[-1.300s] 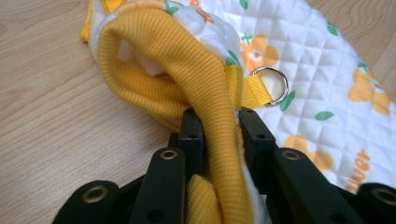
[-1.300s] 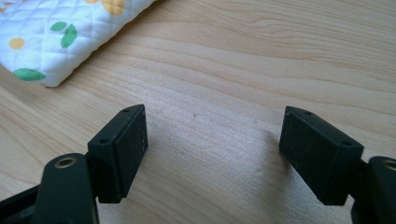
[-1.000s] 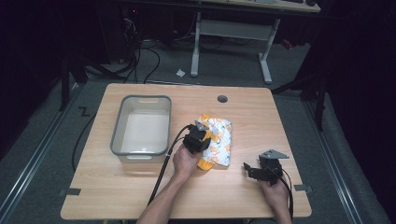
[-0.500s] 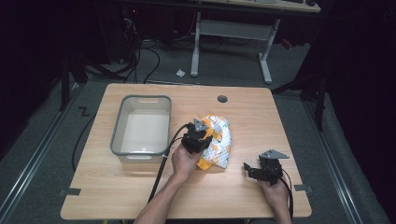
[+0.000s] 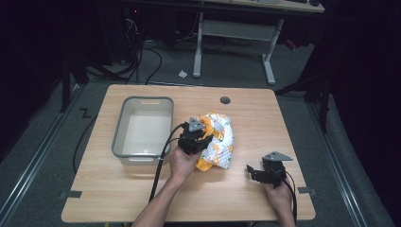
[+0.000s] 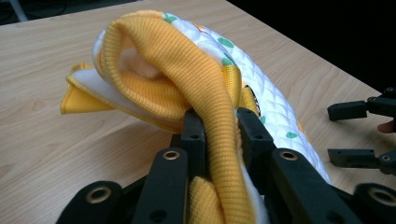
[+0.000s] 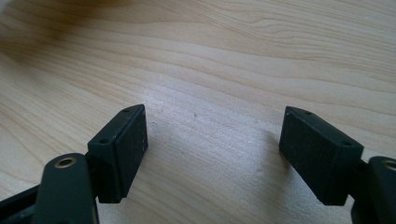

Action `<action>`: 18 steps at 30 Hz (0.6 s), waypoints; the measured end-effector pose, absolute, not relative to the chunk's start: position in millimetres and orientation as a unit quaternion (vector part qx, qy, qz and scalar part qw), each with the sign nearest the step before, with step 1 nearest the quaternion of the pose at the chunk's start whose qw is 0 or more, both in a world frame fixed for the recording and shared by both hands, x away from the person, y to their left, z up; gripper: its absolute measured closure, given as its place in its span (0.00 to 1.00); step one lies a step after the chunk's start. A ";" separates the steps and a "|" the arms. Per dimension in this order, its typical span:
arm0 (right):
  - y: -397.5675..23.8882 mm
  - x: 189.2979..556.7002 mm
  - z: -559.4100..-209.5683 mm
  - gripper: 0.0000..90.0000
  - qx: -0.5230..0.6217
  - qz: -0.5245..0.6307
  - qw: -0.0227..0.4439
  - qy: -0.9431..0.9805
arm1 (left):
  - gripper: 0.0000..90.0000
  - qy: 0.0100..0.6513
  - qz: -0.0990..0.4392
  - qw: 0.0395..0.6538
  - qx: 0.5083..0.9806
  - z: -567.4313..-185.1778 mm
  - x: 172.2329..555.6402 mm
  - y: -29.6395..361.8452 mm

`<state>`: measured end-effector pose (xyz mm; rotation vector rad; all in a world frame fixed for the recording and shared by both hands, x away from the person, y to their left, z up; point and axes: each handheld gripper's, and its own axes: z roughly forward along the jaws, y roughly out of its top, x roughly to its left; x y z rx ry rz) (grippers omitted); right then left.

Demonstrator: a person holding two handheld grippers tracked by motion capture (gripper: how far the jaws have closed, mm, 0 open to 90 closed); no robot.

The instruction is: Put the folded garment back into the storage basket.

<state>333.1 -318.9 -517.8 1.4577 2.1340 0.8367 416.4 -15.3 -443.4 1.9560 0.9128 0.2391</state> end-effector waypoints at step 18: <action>-318.9 333.1 -517.8 0.26 0.525 0.301 0.211 0.768 | 0.83 0.381 0.088 0.495 0.776 -426.5 412.3 10.9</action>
